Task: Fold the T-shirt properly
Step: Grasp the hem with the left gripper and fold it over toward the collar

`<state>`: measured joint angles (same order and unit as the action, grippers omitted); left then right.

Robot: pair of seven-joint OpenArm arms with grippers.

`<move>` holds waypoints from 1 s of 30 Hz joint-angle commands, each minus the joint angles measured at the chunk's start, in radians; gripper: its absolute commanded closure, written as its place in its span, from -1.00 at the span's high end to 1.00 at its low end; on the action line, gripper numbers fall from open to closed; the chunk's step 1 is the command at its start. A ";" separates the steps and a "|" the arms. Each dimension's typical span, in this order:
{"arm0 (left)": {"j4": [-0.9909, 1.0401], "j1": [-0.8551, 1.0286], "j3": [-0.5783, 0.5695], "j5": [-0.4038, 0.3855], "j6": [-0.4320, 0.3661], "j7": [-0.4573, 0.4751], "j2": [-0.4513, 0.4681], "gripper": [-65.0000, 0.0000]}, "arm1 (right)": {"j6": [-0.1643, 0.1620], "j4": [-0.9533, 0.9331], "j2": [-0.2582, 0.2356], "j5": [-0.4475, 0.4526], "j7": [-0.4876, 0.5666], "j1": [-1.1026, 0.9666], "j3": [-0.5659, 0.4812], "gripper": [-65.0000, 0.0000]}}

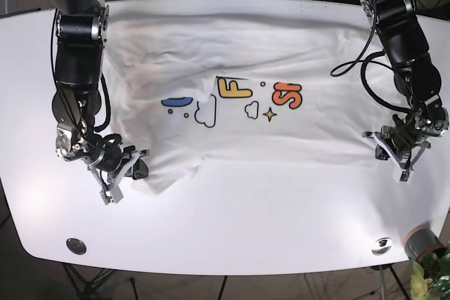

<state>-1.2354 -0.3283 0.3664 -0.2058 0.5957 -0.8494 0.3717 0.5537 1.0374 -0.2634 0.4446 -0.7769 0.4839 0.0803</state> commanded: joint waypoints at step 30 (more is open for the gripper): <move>-0.260 0.291 0.164 -0.004 0.102 -0.037 0.014 -1.00 | 0.010 0.794 0.013 0.023 -0.304 -0.480 0.181 -0.94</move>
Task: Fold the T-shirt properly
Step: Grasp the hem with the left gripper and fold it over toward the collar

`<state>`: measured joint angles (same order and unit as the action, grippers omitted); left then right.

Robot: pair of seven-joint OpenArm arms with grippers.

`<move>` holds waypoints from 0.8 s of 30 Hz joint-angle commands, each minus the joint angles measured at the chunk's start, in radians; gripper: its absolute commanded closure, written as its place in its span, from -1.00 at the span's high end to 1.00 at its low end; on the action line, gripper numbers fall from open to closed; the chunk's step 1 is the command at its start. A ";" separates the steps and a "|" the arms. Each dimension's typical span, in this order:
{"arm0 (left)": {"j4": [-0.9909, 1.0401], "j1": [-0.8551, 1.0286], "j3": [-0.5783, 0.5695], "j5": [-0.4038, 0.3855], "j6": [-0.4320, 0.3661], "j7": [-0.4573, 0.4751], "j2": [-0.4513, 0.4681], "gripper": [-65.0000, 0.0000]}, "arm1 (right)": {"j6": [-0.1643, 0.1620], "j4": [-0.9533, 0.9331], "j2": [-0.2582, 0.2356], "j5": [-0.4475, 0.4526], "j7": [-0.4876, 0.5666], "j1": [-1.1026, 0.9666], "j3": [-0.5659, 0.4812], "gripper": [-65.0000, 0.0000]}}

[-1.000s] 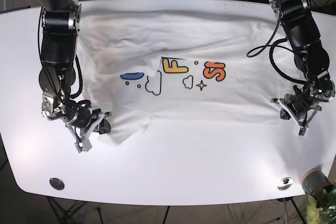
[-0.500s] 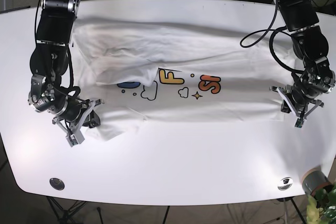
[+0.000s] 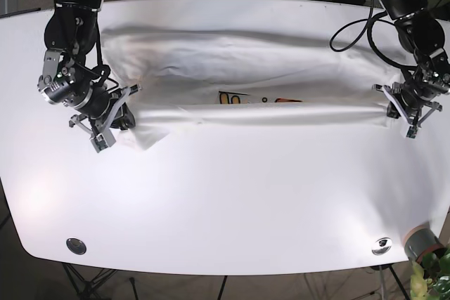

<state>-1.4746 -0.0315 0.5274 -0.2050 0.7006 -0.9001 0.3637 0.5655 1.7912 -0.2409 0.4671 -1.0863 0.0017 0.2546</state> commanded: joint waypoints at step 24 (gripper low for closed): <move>-0.019 0.147 0.003 -0.003 -0.002 0.014 0.028 0.08 | 0.001 0.169 0.102 -0.001 0.008 -0.268 0.154 0.12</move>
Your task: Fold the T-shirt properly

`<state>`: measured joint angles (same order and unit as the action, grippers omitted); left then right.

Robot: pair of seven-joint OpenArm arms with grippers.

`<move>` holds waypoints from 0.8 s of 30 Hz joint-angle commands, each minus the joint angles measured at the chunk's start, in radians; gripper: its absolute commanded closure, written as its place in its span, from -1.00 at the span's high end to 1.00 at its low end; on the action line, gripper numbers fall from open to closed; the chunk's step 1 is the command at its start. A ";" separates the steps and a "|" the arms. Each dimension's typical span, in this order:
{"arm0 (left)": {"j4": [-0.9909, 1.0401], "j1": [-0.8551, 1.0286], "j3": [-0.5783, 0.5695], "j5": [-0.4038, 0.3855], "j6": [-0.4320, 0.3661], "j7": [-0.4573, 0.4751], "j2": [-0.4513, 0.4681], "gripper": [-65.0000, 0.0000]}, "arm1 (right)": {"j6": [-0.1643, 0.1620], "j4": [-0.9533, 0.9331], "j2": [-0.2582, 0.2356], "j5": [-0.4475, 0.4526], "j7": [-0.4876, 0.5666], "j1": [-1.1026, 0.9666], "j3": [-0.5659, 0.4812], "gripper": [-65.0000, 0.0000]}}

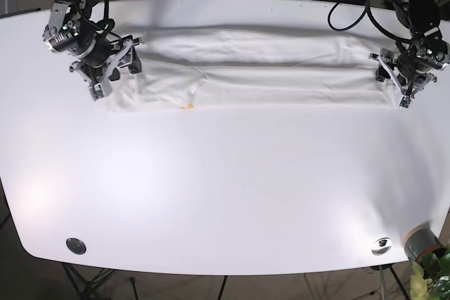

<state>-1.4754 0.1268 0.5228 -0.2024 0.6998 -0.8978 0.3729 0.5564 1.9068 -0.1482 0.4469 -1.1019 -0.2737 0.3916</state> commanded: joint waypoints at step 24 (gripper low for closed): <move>-0.028 0.020 0.066 -0.009 -0.002 0.019 -0.065 0.02 | -0.174 -0.108 0.020 0.011 0.026 0.124 -0.216 -0.05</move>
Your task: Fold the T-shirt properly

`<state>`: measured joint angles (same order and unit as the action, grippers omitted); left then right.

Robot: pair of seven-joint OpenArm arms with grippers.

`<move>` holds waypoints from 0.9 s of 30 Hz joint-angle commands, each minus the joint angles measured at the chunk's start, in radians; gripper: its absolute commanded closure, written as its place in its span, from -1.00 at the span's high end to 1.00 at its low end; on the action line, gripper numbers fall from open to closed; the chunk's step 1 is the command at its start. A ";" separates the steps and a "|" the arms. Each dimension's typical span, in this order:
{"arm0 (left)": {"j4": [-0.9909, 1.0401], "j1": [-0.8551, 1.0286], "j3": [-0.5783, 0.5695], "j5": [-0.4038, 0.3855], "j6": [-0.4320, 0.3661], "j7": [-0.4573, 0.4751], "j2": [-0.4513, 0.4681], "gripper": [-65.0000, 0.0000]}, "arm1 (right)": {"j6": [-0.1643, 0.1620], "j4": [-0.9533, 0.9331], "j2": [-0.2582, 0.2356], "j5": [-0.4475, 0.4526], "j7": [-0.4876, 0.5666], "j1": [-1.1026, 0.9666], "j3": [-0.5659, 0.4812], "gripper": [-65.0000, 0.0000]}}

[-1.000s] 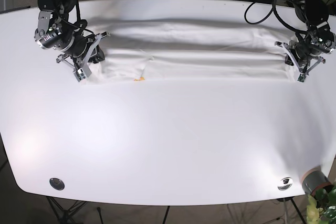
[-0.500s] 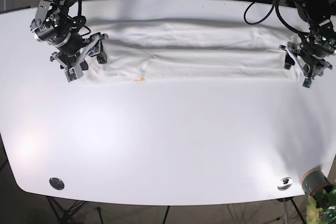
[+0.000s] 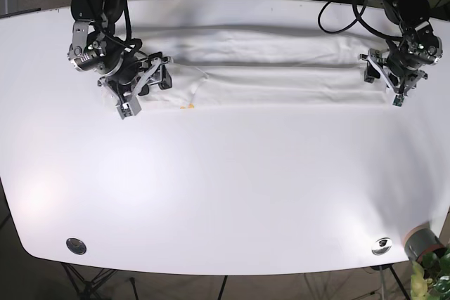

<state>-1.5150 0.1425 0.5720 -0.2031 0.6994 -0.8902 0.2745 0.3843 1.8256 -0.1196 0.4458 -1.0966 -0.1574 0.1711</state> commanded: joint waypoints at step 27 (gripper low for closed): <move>0.049 -0.192 0.130 -0.014 -0.001 -0.131 -0.022 0.04 | 0.003 -0.366 -0.136 0.021 0.237 0.215 0.006 -0.19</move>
<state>-1.4029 -0.0391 0.6655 -0.2245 0.7067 -1.0103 0.2363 0.3927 1.4040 -0.2409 0.4801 -0.8562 0.0517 0.1707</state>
